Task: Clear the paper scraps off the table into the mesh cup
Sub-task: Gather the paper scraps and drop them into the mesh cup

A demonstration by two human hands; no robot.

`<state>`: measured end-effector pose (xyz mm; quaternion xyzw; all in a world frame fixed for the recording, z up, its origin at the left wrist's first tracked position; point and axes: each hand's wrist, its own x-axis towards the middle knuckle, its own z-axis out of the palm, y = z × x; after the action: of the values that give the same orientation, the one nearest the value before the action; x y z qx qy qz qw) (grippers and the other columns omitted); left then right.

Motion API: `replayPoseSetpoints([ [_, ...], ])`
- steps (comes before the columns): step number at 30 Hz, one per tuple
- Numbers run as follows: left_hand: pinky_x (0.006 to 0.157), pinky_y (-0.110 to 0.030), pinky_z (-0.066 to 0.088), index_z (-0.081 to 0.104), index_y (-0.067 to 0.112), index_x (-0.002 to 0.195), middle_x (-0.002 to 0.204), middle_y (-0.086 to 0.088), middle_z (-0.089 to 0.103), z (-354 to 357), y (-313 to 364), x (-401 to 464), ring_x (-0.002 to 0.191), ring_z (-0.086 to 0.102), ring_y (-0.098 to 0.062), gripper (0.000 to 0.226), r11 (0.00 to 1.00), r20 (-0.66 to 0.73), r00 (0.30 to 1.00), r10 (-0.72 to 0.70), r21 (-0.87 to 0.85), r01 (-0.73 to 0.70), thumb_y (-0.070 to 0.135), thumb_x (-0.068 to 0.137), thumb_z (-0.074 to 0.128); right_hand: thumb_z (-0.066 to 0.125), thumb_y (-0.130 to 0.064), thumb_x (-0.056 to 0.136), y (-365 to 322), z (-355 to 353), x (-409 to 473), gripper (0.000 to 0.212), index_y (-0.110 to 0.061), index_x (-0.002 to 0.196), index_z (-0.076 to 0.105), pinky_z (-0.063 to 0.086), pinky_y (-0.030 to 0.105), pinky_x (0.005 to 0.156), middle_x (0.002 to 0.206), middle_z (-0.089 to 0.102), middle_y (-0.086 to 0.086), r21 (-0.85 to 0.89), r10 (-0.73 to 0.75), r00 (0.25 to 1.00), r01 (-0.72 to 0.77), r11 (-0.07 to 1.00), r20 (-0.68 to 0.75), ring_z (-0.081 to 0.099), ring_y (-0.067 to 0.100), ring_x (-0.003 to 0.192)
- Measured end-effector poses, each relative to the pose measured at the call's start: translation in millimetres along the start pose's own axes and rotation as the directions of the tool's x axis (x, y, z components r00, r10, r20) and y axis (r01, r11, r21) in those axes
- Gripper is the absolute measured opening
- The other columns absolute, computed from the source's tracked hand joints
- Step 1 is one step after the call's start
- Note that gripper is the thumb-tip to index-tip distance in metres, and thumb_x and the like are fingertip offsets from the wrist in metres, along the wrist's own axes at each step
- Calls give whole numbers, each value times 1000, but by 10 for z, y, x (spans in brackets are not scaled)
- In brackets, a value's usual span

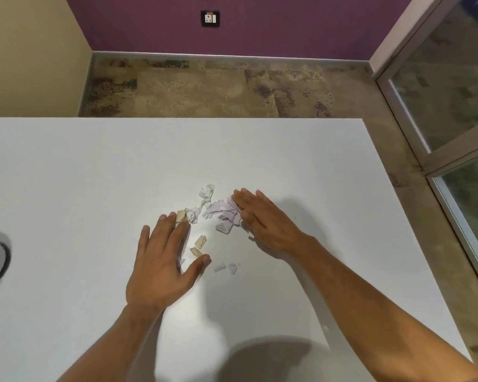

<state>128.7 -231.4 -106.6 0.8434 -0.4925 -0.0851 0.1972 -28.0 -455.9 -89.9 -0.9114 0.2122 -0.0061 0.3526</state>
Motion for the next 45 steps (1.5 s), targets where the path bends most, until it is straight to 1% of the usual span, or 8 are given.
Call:
replayPoseSetpoints([
  [8,119,-51,14,30,20,149,158,-1,26,-140,69,5,150,8,-10,87,981,17,1000,-17,-193,20,72,82,50,47,-58,91,-248,-51,-446,61,-27,144,40,31,41,112,153,35,-4,-124,284,910,-332,935,-301,29,19,141],
  [14,114,-59,27,9,39,153,161,18,-16,-267,163,369,150,7,-10,92,914,147,987,-61,-390,115,78,79,48,39,-79,77,-423,-1,-450,83,-38,146,19,37,44,100,154,26,2,-310,518,837,-547,777,-177,28,31,132],
  [18,118,-59,-2,3,47,152,160,11,-25,-236,270,802,151,-6,-27,91,983,280,959,55,-183,-3,83,77,40,50,-70,81,-636,32,-232,79,-37,148,21,39,41,99,153,23,4,-265,490,860,-510,818,-141,27,31,130],
  [24,115,-63,0,27,43,148,164,2,9,-79,409,1016,149,-2,-35,65,961,465,870,164,125,-248,67,90,43,57,-37,94,-850,93,-39,57,-31,146,32,47,38,91,147,32,5,-340,443,895,-435,834,-60,31,29,129],
  [30,81,-41,44,66,7,103,111,-7,57,-250,264,681,102,49,-30,18,892,172,877,449,-149,-428,17,94,54,51,-19,99,-849,177,-190,43,-22,141,41,48,29,88,142,43,3,-442,340,937,-338,831,-78,38,23,126],
  [39,62,-45,47,58,5,63,72,-5,56,-325,408,249,69,53,-22,18,991,202,971,128,18,-134,-8,76,55,66,-18,89,-1009,180,-392,23,-6,108,67,38,19,68,107,62,8,-347,335,941,-327,879,-38,57,18,102],
  [42,74,-42,50,67,3,67,75,-9,65,-391,480,175,71,57,-21,21,989,188,982,-14,-140,41,-11,72,51,64,-13,90,-1080,163,-483,25,-13,66,58,29,10,53,72,55,0,-143,422,892,-444,884,-164,56,12,70],
  [45,83,-32,53,75,3,86,88,-8,73,-520,540,168,80,66,-18,28,887,211,951,-228,-359,292,-12,80,52,64,-4,85,-1132,133,-534,29,-4,56,60,41,25,52,59,58,7,180,507,828,-476,861,-240,55,20,60],
])
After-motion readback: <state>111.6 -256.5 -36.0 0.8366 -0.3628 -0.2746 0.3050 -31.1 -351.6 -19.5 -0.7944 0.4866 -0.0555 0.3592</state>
